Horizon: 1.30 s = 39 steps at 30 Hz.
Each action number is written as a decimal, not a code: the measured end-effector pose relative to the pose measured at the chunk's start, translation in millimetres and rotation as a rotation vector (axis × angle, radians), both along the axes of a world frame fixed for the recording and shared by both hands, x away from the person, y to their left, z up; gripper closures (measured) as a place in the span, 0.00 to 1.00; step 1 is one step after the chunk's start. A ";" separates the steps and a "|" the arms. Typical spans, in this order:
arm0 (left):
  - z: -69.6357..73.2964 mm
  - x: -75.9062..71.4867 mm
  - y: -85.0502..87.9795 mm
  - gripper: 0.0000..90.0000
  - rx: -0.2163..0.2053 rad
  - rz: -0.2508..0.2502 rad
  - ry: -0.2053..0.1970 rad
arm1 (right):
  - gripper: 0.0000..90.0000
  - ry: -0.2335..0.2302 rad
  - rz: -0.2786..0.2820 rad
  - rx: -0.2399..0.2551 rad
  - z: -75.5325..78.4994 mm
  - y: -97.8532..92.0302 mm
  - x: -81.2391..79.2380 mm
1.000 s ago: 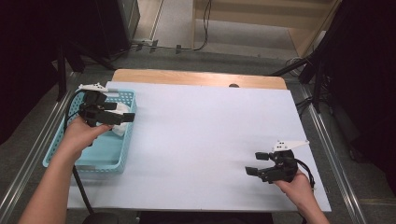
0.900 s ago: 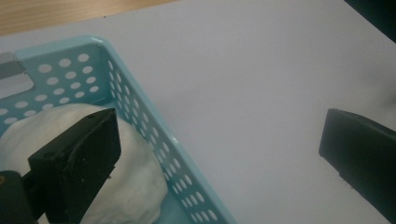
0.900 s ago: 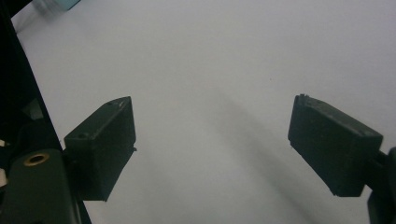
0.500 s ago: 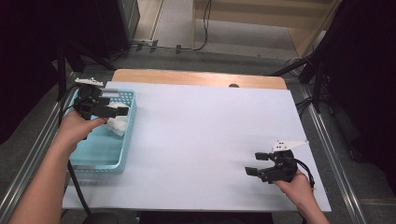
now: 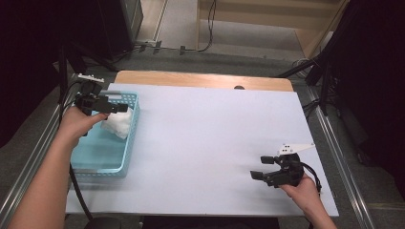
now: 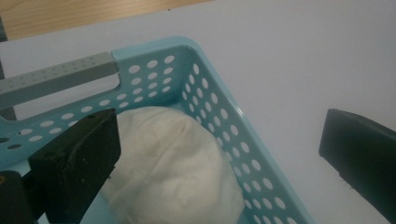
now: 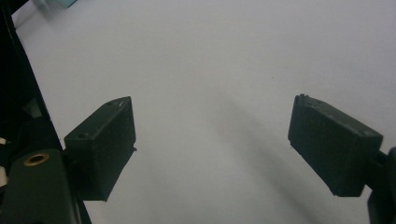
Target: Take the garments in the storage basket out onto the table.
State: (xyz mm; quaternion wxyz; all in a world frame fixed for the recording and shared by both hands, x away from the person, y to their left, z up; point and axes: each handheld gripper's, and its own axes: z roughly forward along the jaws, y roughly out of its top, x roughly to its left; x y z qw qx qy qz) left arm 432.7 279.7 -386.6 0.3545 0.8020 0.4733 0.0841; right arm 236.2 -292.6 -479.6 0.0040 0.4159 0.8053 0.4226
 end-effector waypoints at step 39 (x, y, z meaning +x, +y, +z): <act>-54.5 6.7 11.8 0.00 0.025 0.034 0.015 | 0.15 0.005 0.006 -0.002 -0.8 1.2 -0.4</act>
